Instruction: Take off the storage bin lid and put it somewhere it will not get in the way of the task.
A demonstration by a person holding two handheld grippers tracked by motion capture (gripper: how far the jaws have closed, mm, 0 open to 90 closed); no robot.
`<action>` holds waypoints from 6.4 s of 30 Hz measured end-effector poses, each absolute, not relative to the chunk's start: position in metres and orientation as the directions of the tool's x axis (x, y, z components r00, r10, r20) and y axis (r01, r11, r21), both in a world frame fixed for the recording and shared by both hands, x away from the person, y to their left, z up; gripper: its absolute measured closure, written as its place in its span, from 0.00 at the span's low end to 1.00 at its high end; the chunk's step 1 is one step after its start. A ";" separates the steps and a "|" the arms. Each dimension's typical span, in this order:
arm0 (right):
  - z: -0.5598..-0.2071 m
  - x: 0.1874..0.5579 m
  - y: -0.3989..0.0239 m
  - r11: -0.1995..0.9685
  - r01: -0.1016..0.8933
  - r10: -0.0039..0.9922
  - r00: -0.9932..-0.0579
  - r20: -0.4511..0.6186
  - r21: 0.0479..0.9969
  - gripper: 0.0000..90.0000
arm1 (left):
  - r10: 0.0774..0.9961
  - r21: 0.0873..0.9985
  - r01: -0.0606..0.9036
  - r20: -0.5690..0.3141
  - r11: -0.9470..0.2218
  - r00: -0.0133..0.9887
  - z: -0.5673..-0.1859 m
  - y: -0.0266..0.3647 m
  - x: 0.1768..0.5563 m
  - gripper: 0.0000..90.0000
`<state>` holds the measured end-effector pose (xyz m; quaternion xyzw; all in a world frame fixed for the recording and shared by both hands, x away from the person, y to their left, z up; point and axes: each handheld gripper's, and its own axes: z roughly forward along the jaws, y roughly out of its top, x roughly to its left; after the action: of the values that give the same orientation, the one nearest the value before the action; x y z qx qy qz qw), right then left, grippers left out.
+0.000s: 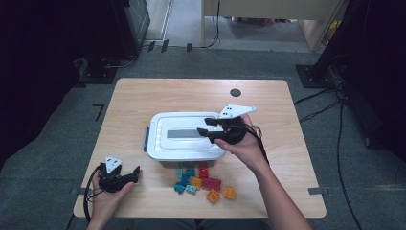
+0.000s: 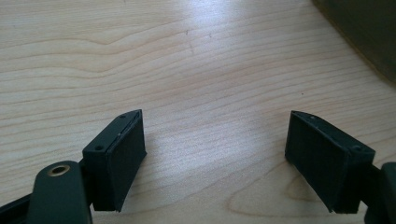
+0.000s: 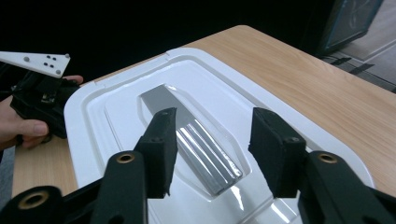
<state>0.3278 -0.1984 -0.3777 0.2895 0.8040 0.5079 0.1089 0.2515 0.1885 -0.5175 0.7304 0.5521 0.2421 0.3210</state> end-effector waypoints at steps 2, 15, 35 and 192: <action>-0.378 0.332 -0.197 0.336 0.351 0.567 -0.816 0.109 0.874 0.56 | 0.962 0.736 0.651 -0.003 -0.184 0.274 -0.517 0.189 0.252 0.22; -0.387 0.356 -0.186 0.399 0.279 0.452 -0.888 0.078 0.874 0.69 | 0.960 0.732 0.658 -0.022 -0.174 0.279 -0.516 0.190 0.253 0.24; -0.396 0.369 -0.156 0.556 0.230 0.321 -0.946 0.049 0.799 0.64 | 0.947 0.752 0.638 -0.058 -0.166 0.315 -0.513 0.188 0.254 0.24; -0.488 0.234 -0.330 0.186 0.611 0.858 -0.483 0.176 0.769 0.16 | 0.954 0.737 0.644 0.001 -0.203 0.300 -0.518 0.178 0.257 0.20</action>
<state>0.2343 -0.3299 -0.4883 0.4862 0.7555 0.4129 0.1494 0.2565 0.1783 -0.5182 0.7381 0.5413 0.2385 0.3246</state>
